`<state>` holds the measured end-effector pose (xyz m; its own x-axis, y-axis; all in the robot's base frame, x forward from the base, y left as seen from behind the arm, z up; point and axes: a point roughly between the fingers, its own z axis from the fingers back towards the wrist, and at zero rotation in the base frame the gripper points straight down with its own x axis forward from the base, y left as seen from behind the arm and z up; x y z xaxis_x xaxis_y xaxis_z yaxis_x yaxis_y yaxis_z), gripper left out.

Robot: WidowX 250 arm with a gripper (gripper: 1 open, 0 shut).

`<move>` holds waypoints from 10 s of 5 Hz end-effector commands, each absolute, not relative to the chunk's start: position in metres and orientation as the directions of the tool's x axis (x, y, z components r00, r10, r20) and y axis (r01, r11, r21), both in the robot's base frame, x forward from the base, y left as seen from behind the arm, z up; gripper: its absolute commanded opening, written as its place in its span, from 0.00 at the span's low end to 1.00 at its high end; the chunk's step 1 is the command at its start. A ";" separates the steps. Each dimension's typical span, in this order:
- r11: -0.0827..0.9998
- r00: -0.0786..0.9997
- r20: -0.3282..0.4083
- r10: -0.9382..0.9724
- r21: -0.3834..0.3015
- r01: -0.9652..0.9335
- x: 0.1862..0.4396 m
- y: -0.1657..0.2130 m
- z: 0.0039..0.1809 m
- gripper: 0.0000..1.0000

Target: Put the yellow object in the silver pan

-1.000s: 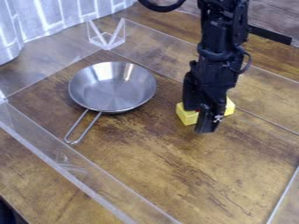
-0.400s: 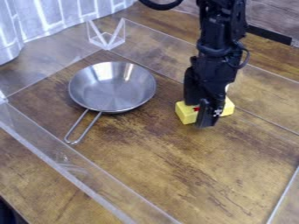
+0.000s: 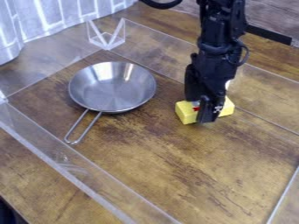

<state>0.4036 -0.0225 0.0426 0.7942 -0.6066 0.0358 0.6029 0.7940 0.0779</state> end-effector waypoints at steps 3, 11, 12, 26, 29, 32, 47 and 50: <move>0.811 0.810 0.058 -0.583 0.094 0.577 0.411 -0.012 0.052 0.00; 0.842 0.852 0.033 -0.522 0.182 0.508 0.386 0.015 0.133 0.00; 0.844 0.855 0.033 -0.517 0.190 0.502 0.379 0.020 0.143 0.00; 0.886 0.905 -0.072 -0.420 0.183 0.426 0.364 0.123 0.079 1.00; 0.881 0.898 -0.066 -0.436 0.173 0.440 0.374 0.122 0.064 1.00; 0.884 0.898 -0.071 -0.433 0.161 0.439 0.382 0.123 0.048 1.00; 0.904 0.909 -0.092 -0.407 0.104 0.415 0.395 0.122 0.009 0.00; 0.908 0.910 -0.109 -0.401 0.085 0.410 0.392 0.120 0.026 0.00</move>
<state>0.3975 0.1200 0.0367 0.9108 -0.4046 -0.0818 0.4116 0.9053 0.1052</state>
